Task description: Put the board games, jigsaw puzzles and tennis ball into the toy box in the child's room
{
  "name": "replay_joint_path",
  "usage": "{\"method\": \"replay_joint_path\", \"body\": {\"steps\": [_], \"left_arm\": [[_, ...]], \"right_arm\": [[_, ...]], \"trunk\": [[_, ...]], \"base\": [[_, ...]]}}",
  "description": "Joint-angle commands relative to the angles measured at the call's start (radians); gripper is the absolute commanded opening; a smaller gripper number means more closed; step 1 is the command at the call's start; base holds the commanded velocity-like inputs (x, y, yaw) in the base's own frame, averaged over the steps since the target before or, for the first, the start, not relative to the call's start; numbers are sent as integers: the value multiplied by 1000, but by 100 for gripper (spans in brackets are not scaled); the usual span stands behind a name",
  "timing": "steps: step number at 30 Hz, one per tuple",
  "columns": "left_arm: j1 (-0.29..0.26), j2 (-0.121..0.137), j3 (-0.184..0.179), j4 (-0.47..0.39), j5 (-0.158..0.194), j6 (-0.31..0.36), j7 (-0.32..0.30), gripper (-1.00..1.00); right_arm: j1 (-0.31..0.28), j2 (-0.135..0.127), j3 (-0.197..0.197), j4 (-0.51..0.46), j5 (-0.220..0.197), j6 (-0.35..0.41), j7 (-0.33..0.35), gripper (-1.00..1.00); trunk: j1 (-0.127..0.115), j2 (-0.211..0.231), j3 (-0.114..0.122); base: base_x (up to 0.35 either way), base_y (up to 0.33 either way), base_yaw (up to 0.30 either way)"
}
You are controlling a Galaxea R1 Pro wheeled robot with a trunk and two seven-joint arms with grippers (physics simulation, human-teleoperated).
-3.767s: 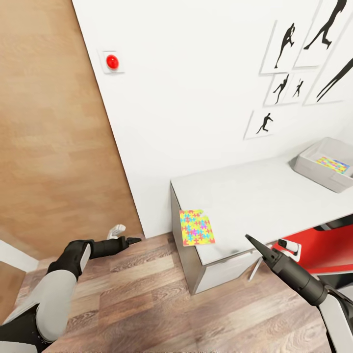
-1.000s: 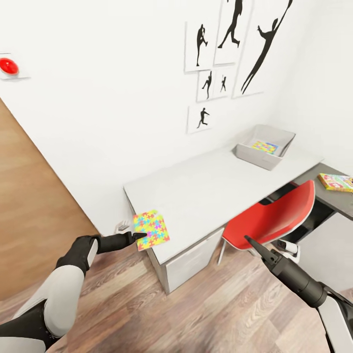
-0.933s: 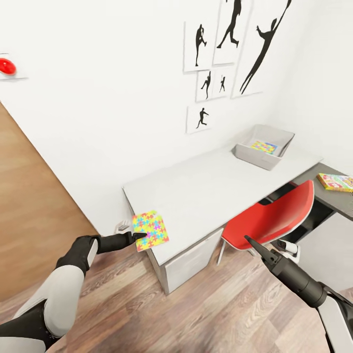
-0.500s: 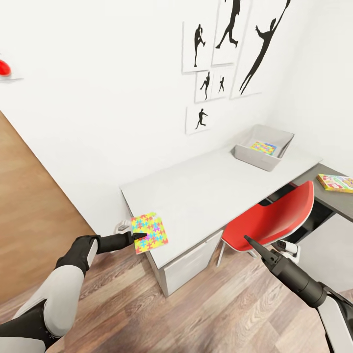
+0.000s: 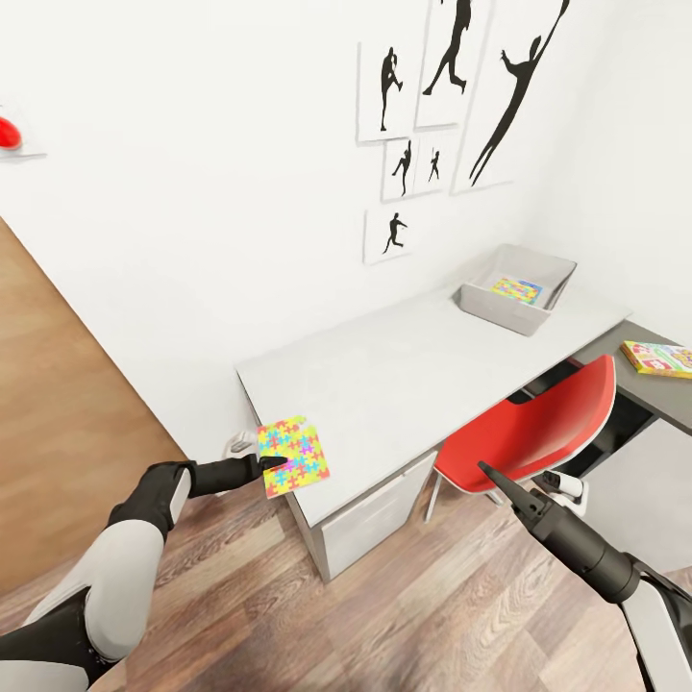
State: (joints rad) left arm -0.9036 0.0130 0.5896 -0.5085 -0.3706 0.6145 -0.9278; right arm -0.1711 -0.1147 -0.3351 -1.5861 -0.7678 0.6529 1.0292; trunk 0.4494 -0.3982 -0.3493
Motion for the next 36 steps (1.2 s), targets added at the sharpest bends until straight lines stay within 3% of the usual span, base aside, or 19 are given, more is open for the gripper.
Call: {"method": "replay_joint_path", "body": {"steps": [1,22,31,36], "left_arm": [[-1,-1,8,-1,-10,7,-8,100],[-1,3,10,-1,-10,8,-9,100],[-1,2,10,-1,-10,9,-9,100],[-1,2,10,-1,-10,10,-9,100]], "right_arm": [[-1,0,0,0,-5,7,0,100],[-1,1,0,-2,-5,7,0,100],[-1,1,1,-2,-5,7,0,100],[-1,1,1,-2,-5,7,0,100]], "trunk": [[1,-2,-2],[1,-2,-2],[35,-65,-30],[35,-65,-30]], "base": [[0,0,0],[0,0,0],[0,0,0],[0,0,0]]}}
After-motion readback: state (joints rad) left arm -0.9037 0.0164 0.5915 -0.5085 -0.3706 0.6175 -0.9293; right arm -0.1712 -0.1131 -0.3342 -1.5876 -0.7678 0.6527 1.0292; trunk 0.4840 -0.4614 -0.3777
